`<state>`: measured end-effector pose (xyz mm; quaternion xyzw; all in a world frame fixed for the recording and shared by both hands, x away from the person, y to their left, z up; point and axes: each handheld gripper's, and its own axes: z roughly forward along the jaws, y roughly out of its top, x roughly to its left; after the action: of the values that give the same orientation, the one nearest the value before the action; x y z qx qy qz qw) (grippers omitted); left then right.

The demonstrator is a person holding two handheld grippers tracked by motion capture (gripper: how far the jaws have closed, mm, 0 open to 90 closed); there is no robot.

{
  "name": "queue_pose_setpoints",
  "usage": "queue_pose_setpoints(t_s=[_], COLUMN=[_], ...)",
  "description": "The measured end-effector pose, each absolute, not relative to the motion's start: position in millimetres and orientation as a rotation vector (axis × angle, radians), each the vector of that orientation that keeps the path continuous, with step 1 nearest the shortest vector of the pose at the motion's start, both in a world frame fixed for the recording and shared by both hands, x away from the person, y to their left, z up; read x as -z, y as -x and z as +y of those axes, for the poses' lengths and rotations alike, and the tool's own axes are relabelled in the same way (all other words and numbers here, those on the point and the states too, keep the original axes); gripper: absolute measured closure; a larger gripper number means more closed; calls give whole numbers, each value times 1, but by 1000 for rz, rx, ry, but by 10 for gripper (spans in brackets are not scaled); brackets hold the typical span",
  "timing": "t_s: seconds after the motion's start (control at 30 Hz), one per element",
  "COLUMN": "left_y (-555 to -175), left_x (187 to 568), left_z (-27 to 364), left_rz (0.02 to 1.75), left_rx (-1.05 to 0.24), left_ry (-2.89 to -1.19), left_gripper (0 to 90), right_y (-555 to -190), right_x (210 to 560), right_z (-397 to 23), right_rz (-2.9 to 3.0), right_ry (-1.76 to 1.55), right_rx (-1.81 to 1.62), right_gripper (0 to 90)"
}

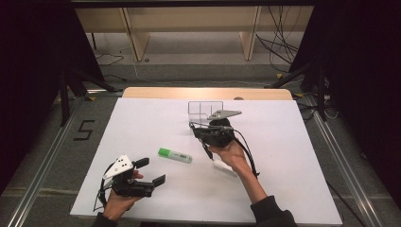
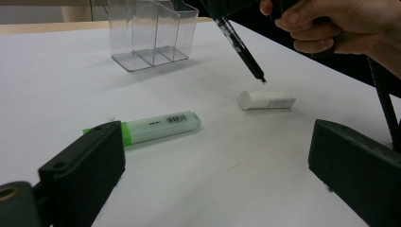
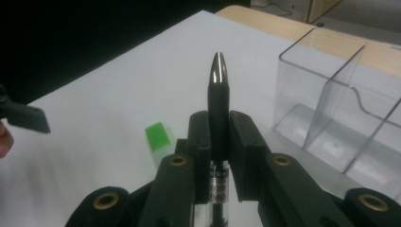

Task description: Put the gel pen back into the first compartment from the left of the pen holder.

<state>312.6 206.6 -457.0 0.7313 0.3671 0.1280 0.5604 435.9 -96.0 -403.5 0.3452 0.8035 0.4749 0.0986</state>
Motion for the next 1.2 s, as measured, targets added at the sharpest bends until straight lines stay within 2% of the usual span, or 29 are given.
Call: queue_pose_setpoints(t_s=[1.2], left_y=[-313], left_x=[456], left_z=[207], left_rz=[862], left_rx=[-291], left_ry=[-1714], left_gripper=[41], right_y=[-492], right_x=[359], right_z=[-88], right_rz=[2142], right_ry=[-1180], right_rx=[-1491], right_gripper=[802])
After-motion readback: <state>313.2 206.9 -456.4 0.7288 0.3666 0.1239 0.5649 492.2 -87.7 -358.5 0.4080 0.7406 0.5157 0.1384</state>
